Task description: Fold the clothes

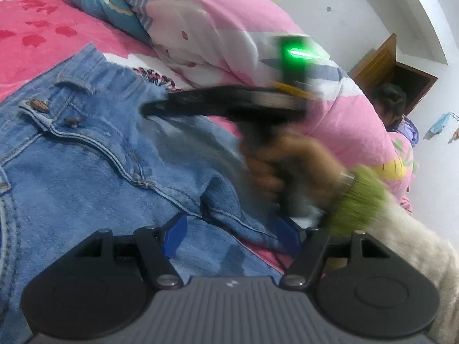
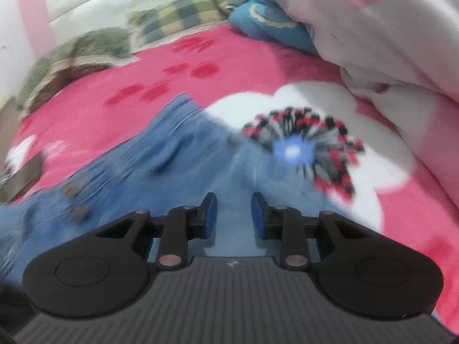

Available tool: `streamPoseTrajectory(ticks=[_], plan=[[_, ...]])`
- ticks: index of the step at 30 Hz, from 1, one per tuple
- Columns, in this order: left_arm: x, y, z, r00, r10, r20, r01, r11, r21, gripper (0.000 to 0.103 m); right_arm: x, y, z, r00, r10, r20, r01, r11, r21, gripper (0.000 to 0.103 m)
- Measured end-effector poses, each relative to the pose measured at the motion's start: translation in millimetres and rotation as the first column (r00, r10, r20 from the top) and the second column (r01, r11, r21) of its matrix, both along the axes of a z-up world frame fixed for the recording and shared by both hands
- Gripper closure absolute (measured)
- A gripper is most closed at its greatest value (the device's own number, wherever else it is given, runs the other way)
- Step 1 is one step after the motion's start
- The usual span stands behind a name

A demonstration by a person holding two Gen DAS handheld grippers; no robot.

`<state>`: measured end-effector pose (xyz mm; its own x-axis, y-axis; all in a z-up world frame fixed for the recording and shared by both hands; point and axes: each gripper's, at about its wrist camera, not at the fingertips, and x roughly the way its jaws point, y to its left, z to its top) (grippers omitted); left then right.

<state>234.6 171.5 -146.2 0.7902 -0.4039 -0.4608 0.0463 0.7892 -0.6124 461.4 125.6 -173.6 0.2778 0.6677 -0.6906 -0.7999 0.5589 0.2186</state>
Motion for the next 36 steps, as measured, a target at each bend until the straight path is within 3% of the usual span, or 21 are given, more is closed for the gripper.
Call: streamPoseTrajectory(ticks=[3,6,9,12,15,18,23,31,36], plan=[[-8,4,4,0.999,0.02,0.029,-0.021,1.0,0.02,0.033,12,5,14,0.995,-0.102,-0.011,0.103,0.993,0.051,0.075],[-16,8,8,0.998,0.039,0.058,-0.042,0.998,0.04,0.033,0,-5,36,0.995,-0.087,-0.052,0.092,0.991,0.101,0.074],[-25,14,13,0.994,0.072,0.088,-0.077,0.995,0.062,0.032,-43,1,61,0.997,0.041,0.06,-0.046,0.996,0.077,0.074],[-44,32,15,0.978,0.182,0.106,-0.19,0.979,0.075,0.033,-89,18,68,0.969,0.182,0.169,-0.182,0.983,-0.012,0.073],[-67,50,17,0.938,0.326,0.113,-0.338,0.936,0.102,0.033,-119,35,63,0.933,0.278,0.229,-0.26,0.96,-0.106,0.073],[-80,61,17,0.908,0.405,0.111,-0.417,0.898,0.139,0.033,-133,49,55,0.911,0.323,0.256,-0.287,0.943,-0.168,0.073],[-81,73,11,0.918,0.392,0.062,-0.396,0.912,0.106,0.033,-141,68,39,0.879,0.378,0.29,-0.297,0.911,-0.285,0.073],[-89,80,8,0.94,0.339,0.049,-0.342,0.937,0.078,0.032,-154,71,38,0.832,0.421,0.362,-0.284,0.883,-0.373,0.073],[-78,87,-2,0.954,0.296,0.047,-0.296,0.955,0.002,0.026,-163,80,31,0.792,0.453,0.408,-0.268,0.86,-0.435,0.072]])
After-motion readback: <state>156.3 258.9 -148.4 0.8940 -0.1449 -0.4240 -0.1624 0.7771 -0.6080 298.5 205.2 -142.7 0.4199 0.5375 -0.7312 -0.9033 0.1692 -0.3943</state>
